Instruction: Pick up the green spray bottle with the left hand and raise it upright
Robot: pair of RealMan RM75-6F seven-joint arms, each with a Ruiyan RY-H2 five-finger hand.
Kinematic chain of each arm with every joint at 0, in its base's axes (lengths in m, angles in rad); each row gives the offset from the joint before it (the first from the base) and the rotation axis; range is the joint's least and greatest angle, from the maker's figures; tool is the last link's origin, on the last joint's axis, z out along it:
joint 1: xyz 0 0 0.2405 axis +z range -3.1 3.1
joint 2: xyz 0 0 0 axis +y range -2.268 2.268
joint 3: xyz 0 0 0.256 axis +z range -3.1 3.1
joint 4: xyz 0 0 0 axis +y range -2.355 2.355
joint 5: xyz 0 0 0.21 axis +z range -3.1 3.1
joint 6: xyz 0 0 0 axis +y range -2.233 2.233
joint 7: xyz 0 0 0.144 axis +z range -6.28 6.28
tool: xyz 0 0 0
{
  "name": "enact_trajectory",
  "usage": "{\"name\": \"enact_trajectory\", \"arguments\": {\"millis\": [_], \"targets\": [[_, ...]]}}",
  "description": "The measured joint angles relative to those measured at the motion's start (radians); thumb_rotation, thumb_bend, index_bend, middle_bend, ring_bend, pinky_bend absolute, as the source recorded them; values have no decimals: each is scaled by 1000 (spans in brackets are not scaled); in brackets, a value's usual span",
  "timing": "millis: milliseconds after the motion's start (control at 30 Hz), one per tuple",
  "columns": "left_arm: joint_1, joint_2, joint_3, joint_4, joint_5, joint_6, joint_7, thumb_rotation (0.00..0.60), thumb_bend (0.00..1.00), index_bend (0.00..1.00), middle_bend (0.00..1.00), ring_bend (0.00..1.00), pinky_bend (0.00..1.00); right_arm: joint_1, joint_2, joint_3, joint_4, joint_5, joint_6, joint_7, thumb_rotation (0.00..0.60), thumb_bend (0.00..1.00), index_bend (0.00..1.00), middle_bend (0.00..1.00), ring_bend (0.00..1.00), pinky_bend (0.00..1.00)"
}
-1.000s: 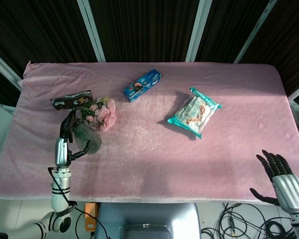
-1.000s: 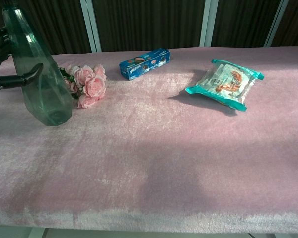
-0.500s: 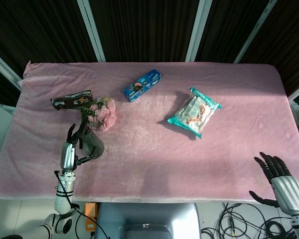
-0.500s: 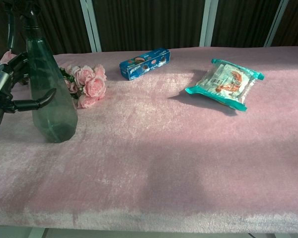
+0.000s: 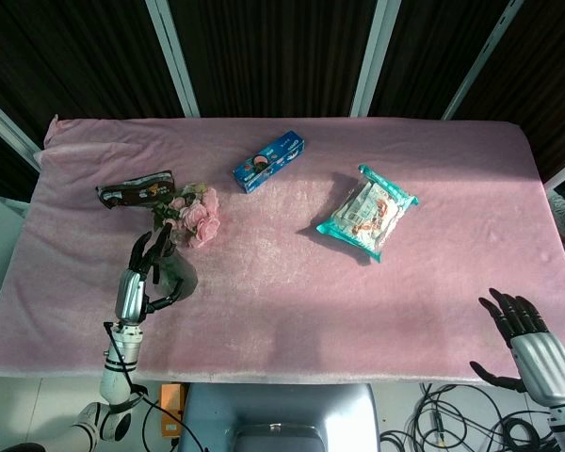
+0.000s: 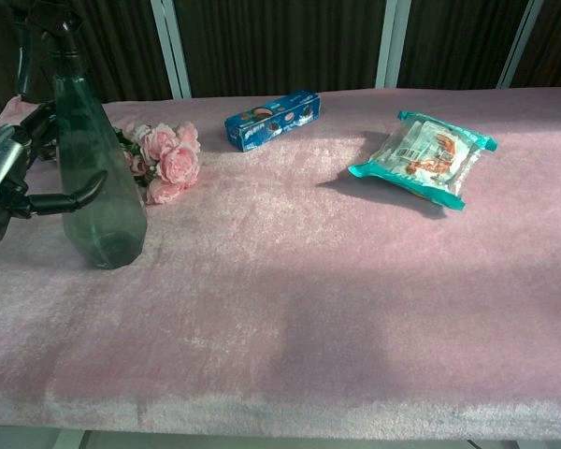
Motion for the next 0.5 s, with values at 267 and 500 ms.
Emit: {"name": "enact_trajectory", "arguments": {"millis": [267, 500], "targets": [[7, 32, 2, -28, 13, 27, -16, 598, 414, 9, 0, 0, 0, 4, -3, 0, -2, 5, -8, -6, 600, 335, 0, 0, 0, 0], [20, 59, 6, -46, 15, 28, -18, 561, 400, 0, 0, 0, 0, 5, -3, -1, -5, 3, -7, -8, 600, 335, 0, 0, 0, 0]]}}
